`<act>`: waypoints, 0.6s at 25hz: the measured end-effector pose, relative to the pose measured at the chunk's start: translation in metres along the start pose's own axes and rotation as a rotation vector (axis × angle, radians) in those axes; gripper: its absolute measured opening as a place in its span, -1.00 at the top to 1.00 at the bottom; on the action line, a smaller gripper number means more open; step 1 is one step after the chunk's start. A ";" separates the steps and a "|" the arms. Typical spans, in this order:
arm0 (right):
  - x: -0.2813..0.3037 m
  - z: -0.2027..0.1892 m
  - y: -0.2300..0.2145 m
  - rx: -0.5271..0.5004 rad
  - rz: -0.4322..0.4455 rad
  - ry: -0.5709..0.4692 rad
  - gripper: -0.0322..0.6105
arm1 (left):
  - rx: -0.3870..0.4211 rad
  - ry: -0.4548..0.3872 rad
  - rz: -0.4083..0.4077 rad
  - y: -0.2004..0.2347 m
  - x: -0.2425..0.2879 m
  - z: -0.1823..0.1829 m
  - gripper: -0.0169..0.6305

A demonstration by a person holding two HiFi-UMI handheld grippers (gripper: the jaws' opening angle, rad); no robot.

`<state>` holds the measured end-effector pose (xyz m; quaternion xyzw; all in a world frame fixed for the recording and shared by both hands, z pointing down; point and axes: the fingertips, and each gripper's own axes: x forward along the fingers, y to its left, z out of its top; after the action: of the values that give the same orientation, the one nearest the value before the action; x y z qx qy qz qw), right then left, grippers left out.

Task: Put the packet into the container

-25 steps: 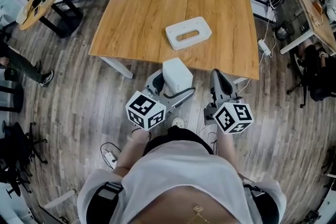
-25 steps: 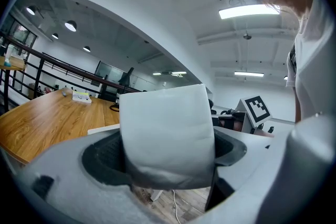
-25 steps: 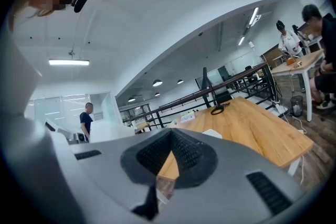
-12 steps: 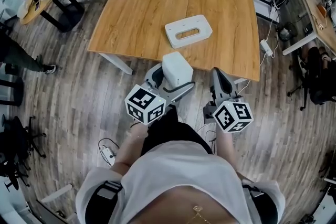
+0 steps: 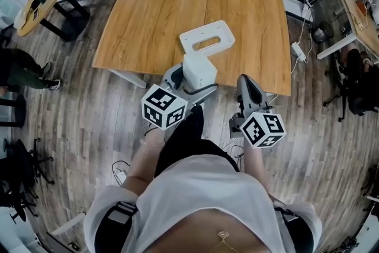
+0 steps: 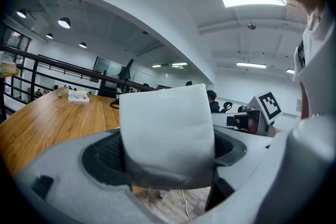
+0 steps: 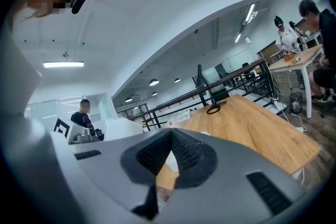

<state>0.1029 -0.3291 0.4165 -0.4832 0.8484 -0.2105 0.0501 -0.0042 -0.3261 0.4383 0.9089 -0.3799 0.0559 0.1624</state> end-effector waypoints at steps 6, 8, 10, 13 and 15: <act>0.041 0.019 -0.016 0.004 -0.006 0.000 0.87 | 0.001 0.038 -0.007 0.033 0.030 0.011 -0.45; 0.057 0.023 -0.020 0.002 -0.004 0.002 0.87 | -0.001 0.058 -0.010 0.045 0.040 0.012 -0.45; 0.071 0.027 -0.025 0.003 -0.007 0.003 0.87 | -0.003 0.081 -0.013 0.058 0.051 0.012 -0.45; 0.089 0.029 -0.034 0.009 -0.018 0.010 0.87 | 0.009 0.138 -0.008 0.077 0.067 0.011 -0.45; 0.100 0.031 -0.040 0.012 -0.025 0.014 0.87 | 0.023 0.183 -0.004 0.090 0.078 0.010 -0.45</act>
<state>0.0912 -0.4401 0.4160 -0.4922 0.8412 -0.2196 0.0445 -0.0131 -0.4411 0.4695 0.9026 -0.3609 0.1429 0.1861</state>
